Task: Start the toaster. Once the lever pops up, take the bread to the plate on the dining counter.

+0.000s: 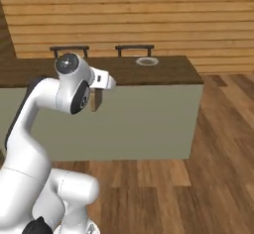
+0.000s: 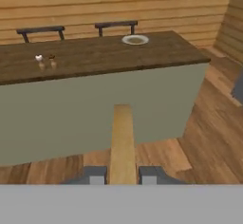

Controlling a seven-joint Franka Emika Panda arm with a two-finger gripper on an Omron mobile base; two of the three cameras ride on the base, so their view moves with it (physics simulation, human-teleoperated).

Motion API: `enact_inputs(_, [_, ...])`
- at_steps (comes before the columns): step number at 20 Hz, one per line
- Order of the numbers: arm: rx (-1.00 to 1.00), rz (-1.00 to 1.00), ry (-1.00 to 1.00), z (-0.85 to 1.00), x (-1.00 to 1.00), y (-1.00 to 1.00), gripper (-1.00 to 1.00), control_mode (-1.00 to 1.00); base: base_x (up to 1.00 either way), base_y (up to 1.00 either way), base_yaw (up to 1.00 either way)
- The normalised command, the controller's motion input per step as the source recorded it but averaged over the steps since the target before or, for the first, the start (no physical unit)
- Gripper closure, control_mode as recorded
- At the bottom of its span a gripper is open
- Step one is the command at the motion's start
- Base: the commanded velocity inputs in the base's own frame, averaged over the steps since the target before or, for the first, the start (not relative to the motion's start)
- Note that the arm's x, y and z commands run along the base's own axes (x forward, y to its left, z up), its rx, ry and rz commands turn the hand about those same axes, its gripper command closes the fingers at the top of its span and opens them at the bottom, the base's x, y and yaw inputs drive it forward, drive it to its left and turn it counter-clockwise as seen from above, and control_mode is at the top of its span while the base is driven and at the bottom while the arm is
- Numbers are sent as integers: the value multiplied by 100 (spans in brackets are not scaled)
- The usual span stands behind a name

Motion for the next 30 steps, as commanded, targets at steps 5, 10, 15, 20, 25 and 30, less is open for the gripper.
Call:
enact_inputs(5, [0,0,0,0,0,0,100,100,100,-44,33])
enact_inputs(10, [0,0,0,0,0,0,100,100,100,-74,23])
enact_inputs(15, [0,0,0,0,0,0,100,100,100,-63,17])
enact_inputs(20, [0,0,0,0,0,0,100,100,100,-41,18])
enact_inputs(25, [0,0,0,0,0,0,100,100,80,-20,21])
enact_inputs(30, [0,0,0,0,0,0,100,100,90,-15,17])
